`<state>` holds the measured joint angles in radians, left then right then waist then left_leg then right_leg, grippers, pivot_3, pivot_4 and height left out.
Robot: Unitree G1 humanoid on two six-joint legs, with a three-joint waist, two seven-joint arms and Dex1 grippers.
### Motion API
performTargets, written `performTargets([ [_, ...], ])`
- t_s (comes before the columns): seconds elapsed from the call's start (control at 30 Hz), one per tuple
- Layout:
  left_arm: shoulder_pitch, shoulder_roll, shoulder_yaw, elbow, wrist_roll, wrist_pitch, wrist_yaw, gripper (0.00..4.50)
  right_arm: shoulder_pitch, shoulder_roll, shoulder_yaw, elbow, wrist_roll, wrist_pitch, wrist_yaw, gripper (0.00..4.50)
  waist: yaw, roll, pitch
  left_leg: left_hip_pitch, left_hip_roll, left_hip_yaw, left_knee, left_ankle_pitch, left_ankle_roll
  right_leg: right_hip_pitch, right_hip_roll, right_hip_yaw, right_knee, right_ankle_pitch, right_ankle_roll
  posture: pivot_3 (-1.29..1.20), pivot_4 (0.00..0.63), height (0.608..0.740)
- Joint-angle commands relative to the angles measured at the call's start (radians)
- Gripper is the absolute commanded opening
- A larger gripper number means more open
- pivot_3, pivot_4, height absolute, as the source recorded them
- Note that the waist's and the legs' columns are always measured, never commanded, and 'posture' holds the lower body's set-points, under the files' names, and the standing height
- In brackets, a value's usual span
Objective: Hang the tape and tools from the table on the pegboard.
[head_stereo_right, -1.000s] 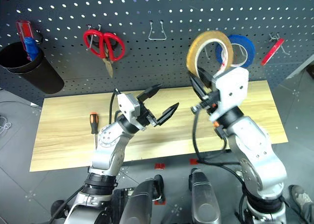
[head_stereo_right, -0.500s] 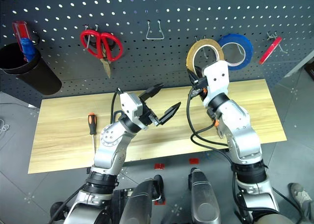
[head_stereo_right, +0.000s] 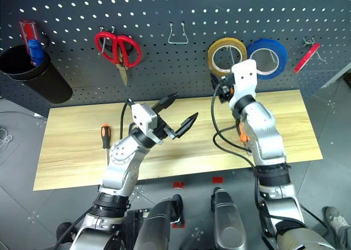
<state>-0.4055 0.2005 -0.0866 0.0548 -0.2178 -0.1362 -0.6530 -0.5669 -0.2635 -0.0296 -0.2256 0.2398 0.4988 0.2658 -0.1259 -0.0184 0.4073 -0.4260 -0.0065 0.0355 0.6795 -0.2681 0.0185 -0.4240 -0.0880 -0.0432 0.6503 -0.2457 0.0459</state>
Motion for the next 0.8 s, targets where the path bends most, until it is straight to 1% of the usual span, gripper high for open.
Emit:
performTargets([
  [0.03, 0.025, 0.029, -0.028, 0.014, 0.036, 0.026, -0.012, 4.50, 0.121, -0.049, -0.084, -0.370, 0.196, 0.288, 0.002, 4.49, 0.005, 0.000, 0.000, 0.000, 0.000, 0.000, 0.000, 0.000, 0.000, 0.000, 0.000, 0.000, 0.000, 0.000, 0.000, -0.28, 0.409, 0.740],
  [0.1, 0.032, 0.067, -0.065, 0.035, 0.073, 0.095, -0.031, 4.50, 0.229, -0.063, -0.173, -0.513, 0.347, 0.449, -0.014, 4.49, 0.010, 0.000, 0.000, 0.000, 0.000, 0.000, 0.000, 0.000, 0.000, 0.000, 0.000, 0.001, 0.001, 0.000, 0.000, -0.28, 0.415, 0.740],
  [0.17, 0.036, 0.096, -0.097, 0.045, 0.103, 0.141, -0.048, 4.50, 0.310, -0.046, -0.263, -0.571, 0.453, 0.561, -0.054, 4.49, 0.012, 0.000, 0.000, 0.000, 0.001, -0.001, 0.000, 0.000, 0.000, 0.000, 0.000, 0.000, 0.000, 0.000, 0.000, -0.29, 0.425, 0.740],
  [0.2, 0.037, 0.107, -0.109, 0.043, 0.113, 0.172, -0.050, 4.50, 0.328, -0.047, -0.284, -0.572, 0.445, 0.603, -0.084, 4.49, 0.011, 0.000, 0.000, 0.000, 0.001, -0.001, 0.000, 0.000, 0.000, 0.001, 0.000, 0.000, 0.000, 0.000, 0.000, -0.30, 0.434, 0.740],
  [0.27, 0.031, 0.126, -0.145, 0.039, 0.129, 0.321, -0.059, 4.50, 0.343, -0.040, -0.292, -0.470, 0.371, 0.664, -0.170, 4.49, 0.009, 0.001, 0.000, 0.000, 0.000, 0.000, 0.000, -0.003, 0.004, 0.000, 0.000, 0.002, 0.000, 0.000, -0.001, -0.31, 0.446, 0.740],
  [0.33, 0.024, 0.141, -0.169, 0.020, 0.133, 0.434, -0.073, 4.50, 0.333, -0.049, -0.261, -0.387, 0.282, 0.642, -0.239, 4.49, 0.007, 0.001, 0.000, 0.001, 0.000, 0.000, 0.000, -0.003, 0.005, 0.000, 0.000, 0.002, 0.001, 0.001, -0.001, -0.32, 0.450, 0.740],
  [0.43, 0.033, 0.189, -0.221, -0.091, 0.070, 0.531, -0.206, 4.50, 0.234, -0.009, -0.238, -0.158, 0.193, 0.609, -0.318, 4.49, -0.003, 0.002, 0.002, 0.000, 0.000, 0.002, -0.001, -0.002, 0.005, -0.002, 0.000, 0.003, 0.001, 0.001, -0.001, -0.31, 0.465, 0.740],
  [0.5, 0.033, 0.212, -0.230, -0.145, 0.045, 0.599, -0.240, 4.50, 0.185, -0.011, -0.213, -0.050, 0.135, 0.616, -0.352, 4.49, -0.014, 0.002, 0.003, 0.000, 0.000, 0.005, -0.001, -0.002, 0.004, -0.006, 0.001, 0.005, 0.004, 0.000, -0.001, -0.30, 0.473, 0.740],
  [0.6, 0.036, 0.226, -0.231, -0.194, 0.029, 0.643, -0.255, 4.50, 0.136, -0.006, -0.206, 0.043, 0.104, 0.590, -0.348, 4.49, -0.014, 0.003, 0.004, 0.000, 0.000, 0.006, -0.002, 0.000, 0.001, -0.009, 0.000, 0.007, 0.008, -0.002, -0.003, -0.29, 0.478, 0.740],
  [0.67, 0.041, 0.227, -0.226, -0.216, 0.025, 0.649, -0.253, 4.50, 0.112, -0.013, -0.171, 0.093, 0.098, 0.573, -0.304, 4.49, -0.014, 0.003, 0.005, 0.000, 0.000, 0.007, -0.002, 0.000, 0.001, -0.010, 0.001, 0.007, 0.009, -0.002, -0.003, -0.29, 0.480, 0.740],
  [0.8, 0.049, 0.223, -0.204, -0.257, -0.005, 0.670, -0.241, 4.50, 0.102, -0.013, -0.136, 0.128, 0.090, 0.574, -0.258, 4.49, -0.014, 0.004, 0.005, -0.001, 0.000, 0.008, -0.002, 0.000, 0.001, -0.012, 0.000, 0.008, 0.010, -0.002, -0.003, -0.27, 0.482, 0.740],
])
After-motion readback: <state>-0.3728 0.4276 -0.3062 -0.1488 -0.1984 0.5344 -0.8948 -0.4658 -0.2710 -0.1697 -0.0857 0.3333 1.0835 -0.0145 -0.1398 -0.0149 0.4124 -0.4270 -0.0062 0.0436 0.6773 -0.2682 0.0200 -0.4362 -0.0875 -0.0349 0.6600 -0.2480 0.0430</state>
